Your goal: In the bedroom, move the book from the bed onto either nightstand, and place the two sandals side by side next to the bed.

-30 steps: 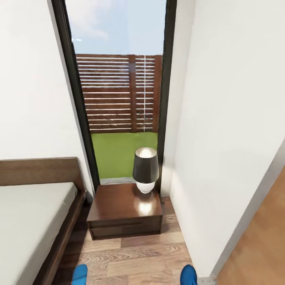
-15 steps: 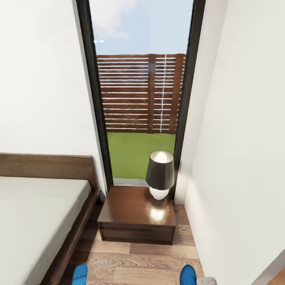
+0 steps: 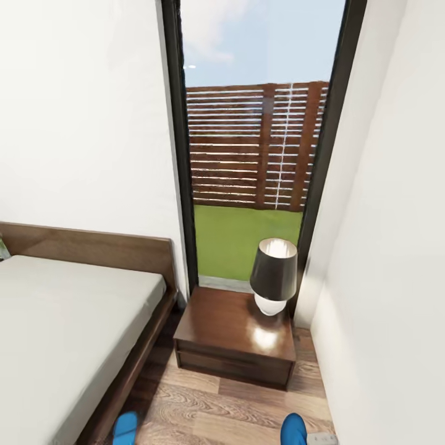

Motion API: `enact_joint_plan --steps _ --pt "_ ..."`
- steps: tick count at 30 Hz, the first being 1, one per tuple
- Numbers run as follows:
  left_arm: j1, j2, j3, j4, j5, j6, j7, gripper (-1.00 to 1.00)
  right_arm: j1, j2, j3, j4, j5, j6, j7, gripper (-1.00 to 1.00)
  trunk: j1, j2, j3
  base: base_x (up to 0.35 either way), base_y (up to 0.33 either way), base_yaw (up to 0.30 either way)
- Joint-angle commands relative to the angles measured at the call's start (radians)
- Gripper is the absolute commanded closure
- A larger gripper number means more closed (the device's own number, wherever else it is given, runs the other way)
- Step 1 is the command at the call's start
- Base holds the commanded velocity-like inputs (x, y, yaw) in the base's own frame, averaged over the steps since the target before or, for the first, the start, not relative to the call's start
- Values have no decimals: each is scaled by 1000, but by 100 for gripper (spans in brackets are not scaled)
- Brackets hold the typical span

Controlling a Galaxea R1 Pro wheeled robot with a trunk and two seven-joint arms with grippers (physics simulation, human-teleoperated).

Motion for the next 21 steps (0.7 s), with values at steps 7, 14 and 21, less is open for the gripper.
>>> enact_joint_plan --steps 7,14,21 --pt "5 -8 -13 0 6 -3 4 100 0 -1 2 1 0 -3 3 100 0 -2 -2 -10 -15 155" --pt "16 -20 -22 0 6 -3 4 100 0 -1 1 1 0 -3 3 100 0 -2 -2 -2 -3 33" --pt "21 -29 -27 0 6 -2 4 100 -1 -2 1 1 0 -3 3 100 0 -2 -2 0 -1 6"
